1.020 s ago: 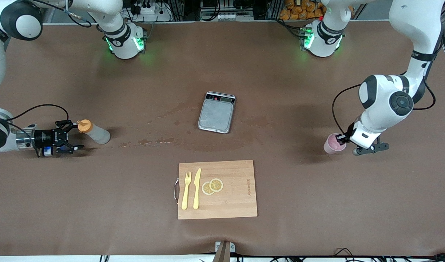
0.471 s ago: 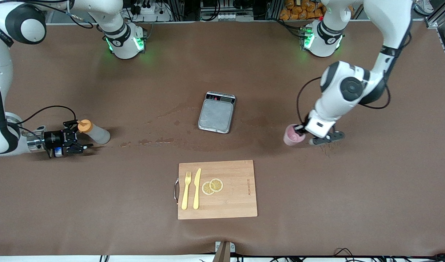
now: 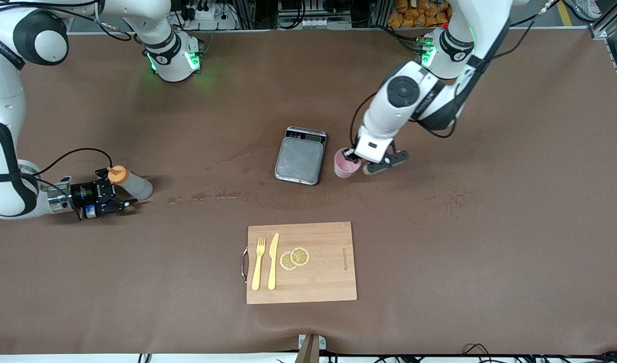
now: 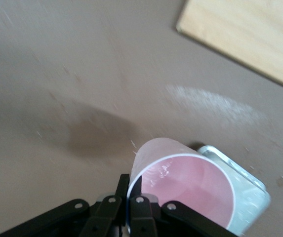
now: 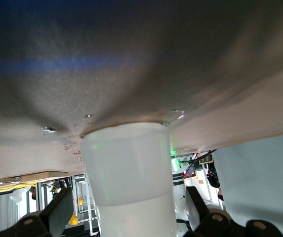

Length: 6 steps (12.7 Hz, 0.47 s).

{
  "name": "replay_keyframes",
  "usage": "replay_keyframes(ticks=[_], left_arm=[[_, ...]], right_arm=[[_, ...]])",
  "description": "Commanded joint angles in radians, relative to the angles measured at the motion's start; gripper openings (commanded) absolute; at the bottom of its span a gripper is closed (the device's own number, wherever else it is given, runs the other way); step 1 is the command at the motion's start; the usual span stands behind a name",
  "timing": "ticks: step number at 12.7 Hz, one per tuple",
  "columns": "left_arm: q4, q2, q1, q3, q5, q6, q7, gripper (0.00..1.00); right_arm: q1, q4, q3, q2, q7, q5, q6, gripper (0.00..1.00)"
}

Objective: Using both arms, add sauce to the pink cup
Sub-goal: 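Carry the pink cup onto the silver scale with the left gripper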

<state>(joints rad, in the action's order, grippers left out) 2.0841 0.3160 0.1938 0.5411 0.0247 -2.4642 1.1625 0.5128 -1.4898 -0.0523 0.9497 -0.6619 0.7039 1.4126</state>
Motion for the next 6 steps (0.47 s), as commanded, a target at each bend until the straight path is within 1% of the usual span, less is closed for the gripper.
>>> replay_keyframes(ticks=[1,2,3,4,6], left_arm=[[-0.082,0.058,0.062,-0.013,0.02,0.019,0.101,0.0],[-0.102,0.075,0.078,-0.013,0.021,0.019,0.124,0.0],[-0.12,0.092,0.105,-0.015,0.021,0.019,0.144,0.0],[-0.133,0.107,0.13,-0.019,0.027,0.019,0.167,0.0],[-0.18,0.153,0.164,-0.027,0.116,0.019,0.28,0.0]], right_arm=[[-0.004,0.013,0.0,0.009,-0.01,0.017,-0.014,0.84],[-0.001,0.014,0.0,0.009,-0.008,0.017,-0.017,0.68],[0.001,0.016,0.0,0.009,-0.01,0.017,-0.023,0.56],[0.003,0.019,0.0,0.009,-0.01,0.017,-0.027,0.49],[0.006,0.02,0.0,0.009,-0.011,0.017,-0.03,0.43]])
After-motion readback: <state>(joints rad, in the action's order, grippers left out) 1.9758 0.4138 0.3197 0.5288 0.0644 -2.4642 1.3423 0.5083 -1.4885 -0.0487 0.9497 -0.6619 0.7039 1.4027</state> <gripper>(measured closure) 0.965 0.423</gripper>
